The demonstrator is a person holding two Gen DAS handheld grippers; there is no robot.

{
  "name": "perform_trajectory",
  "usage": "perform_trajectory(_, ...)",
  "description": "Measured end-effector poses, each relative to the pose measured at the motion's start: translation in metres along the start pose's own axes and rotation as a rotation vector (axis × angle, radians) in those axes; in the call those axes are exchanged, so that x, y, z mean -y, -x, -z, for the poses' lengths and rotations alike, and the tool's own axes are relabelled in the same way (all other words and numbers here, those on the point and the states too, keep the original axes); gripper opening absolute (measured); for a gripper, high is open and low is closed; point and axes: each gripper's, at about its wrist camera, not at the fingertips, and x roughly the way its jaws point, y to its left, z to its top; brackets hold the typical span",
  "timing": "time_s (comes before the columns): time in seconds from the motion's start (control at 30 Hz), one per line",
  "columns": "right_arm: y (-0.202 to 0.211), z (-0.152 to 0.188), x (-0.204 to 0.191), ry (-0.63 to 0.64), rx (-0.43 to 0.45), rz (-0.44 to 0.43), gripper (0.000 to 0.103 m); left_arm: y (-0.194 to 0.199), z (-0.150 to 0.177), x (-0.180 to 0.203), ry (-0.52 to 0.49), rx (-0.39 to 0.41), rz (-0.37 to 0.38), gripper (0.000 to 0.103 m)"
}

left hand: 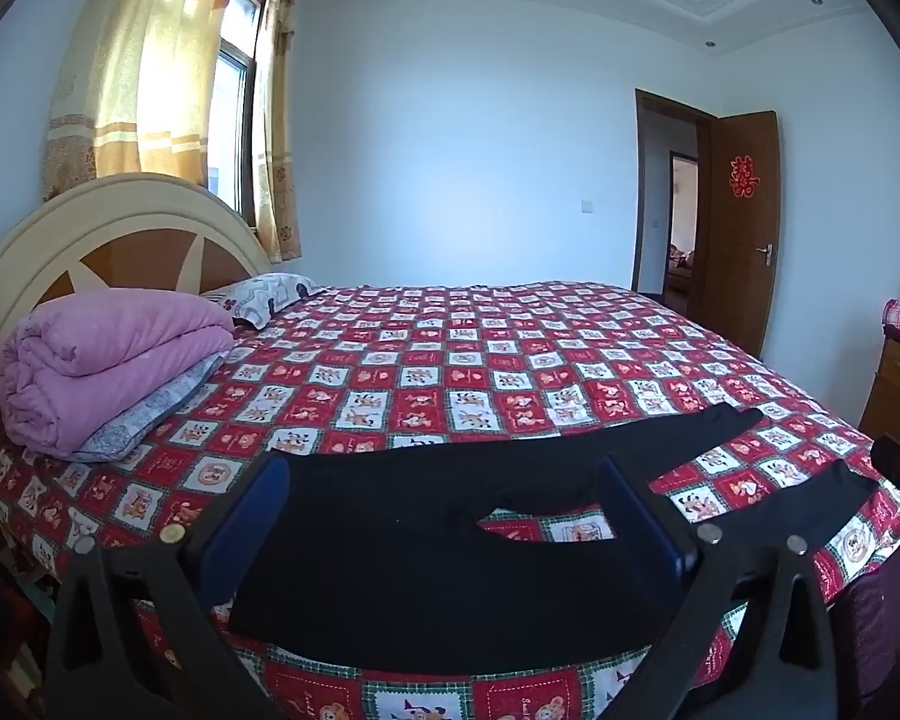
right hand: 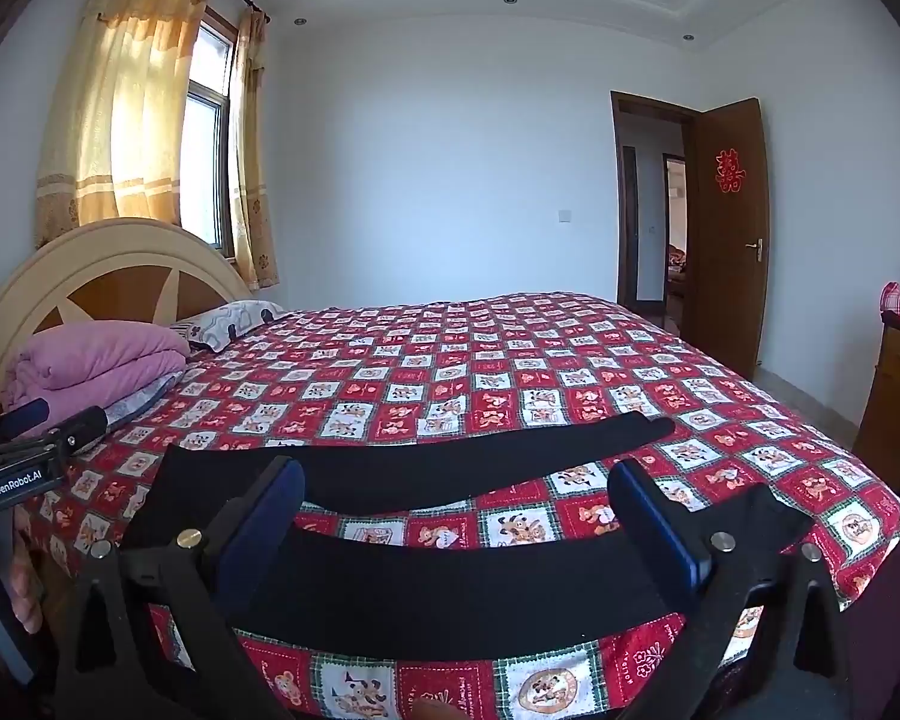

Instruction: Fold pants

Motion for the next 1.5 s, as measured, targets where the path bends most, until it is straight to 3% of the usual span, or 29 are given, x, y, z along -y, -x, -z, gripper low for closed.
perform_trajectory(1.5, -0.0075, 0.0061, -0.0033, 0.009, -0.025, -0.007, 0.102, -0.0016, 0.0051, -0.0001, 0.001, 0.003, -0.011, 0.103)
